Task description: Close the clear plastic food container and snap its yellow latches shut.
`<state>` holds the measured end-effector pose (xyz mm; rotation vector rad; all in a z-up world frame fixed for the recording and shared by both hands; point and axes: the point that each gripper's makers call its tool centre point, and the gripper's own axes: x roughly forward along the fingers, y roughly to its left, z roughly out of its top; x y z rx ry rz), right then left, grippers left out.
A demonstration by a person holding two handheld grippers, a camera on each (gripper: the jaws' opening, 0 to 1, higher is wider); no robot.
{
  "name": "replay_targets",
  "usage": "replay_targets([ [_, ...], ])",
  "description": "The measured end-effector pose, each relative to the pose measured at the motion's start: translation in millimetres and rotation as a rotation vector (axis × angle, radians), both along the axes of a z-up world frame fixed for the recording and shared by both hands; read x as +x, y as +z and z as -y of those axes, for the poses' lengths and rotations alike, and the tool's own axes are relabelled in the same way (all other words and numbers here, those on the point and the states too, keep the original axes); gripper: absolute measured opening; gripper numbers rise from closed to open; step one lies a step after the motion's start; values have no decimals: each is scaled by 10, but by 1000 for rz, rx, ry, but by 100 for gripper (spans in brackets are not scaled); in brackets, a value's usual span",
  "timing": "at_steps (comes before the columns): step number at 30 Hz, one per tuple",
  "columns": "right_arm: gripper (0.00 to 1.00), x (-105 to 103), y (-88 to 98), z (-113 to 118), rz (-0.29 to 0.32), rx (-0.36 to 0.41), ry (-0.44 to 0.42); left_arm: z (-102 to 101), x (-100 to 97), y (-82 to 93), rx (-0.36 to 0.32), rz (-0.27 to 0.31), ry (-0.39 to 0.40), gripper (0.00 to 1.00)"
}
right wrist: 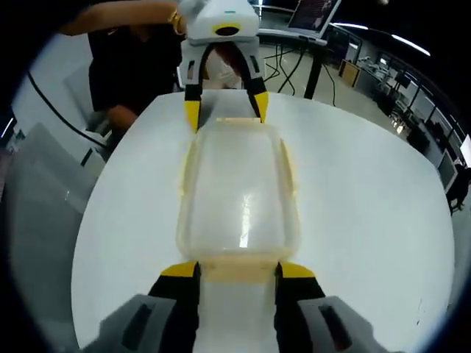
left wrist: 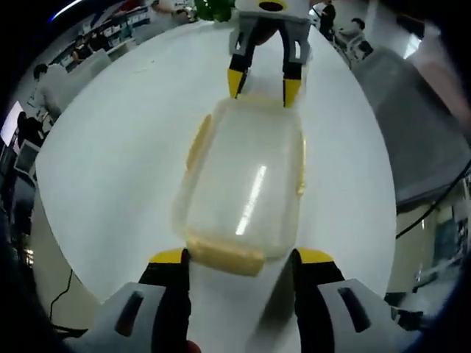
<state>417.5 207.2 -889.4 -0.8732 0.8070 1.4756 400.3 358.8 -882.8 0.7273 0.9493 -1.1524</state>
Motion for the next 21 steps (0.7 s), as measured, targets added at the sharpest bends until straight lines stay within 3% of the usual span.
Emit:
replay_targets([
  [9,37,-10,-1,-3,0,2,3,9,16,-5,27,-5,-72,51],
  [14,37,-15,1,1,-1,2,15,-23,21,1,34,-5,-117,44],
  [16,37,-17,0,2,0,2,19,-38,37,5,35,-3,-109,38],
  [21,37,-19,0,3,0,-1,16,-28,30,6,25,-1,-111,38],
])
